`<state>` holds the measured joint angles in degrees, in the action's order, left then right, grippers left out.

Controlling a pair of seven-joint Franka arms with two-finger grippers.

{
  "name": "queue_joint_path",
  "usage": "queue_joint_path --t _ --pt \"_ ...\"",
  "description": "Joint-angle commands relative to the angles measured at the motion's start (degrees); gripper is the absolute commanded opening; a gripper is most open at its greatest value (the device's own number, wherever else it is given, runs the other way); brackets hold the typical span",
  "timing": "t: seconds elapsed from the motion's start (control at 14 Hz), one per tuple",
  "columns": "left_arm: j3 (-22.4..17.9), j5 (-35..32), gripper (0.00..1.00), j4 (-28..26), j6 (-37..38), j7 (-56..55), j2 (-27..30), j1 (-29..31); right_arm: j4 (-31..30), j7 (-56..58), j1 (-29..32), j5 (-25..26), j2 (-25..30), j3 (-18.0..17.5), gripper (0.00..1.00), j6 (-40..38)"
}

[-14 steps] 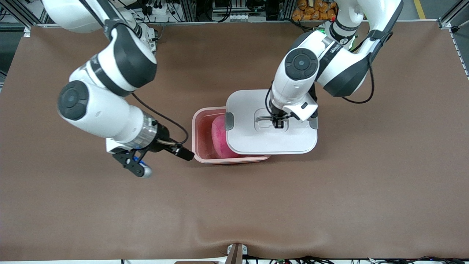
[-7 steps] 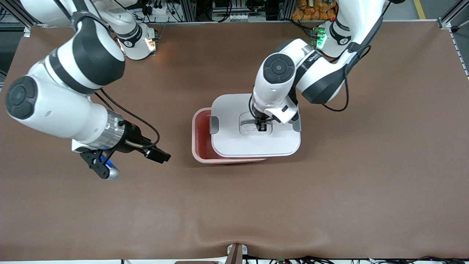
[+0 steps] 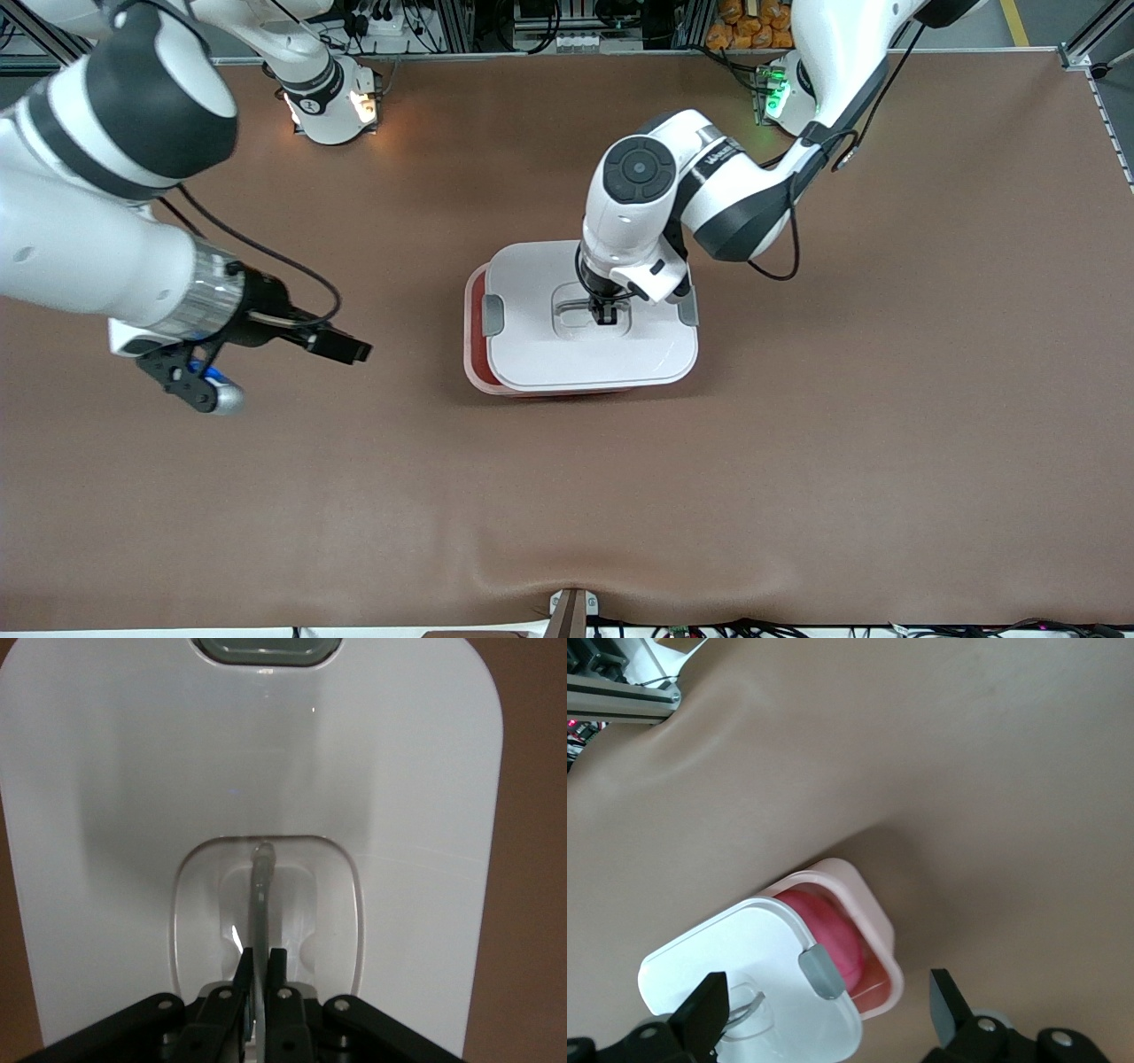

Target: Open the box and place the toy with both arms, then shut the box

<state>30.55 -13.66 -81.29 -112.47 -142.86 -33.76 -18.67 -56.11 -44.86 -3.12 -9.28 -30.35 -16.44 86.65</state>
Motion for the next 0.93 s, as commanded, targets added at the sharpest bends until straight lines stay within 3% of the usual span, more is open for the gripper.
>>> queue_joint_path --t 0.0,0.36,0.57,0.86 --pt "-4.78 -1.55 0.0 2.28 -0.12 -1.98 -0.96 -6.01 -1.29 5.29 2.5 0.66 2.04 -1.14 1.0 -3.14" --pt "-12.0 -1.64 0.0 2.28 -3.19 -4.44 -1.04 -13.23 -1.2 14.61 4.52 2.15 4.42 -0.44 1.0 -8.33" --pt "-12.97 -1.64 0.0 2.28 -4.52 -5.24 -1.48 -14.11 -1.11 20.85 4.7 5.23 6.17 -0.26 1.0 -11.15" --pt "-12.97 -2.51 0.0 2.28 -4.52 -5.24 -1.48 -14.38 -1.11 26.46 4.7 5.32 8.54 2.45 1.0 -14.31"
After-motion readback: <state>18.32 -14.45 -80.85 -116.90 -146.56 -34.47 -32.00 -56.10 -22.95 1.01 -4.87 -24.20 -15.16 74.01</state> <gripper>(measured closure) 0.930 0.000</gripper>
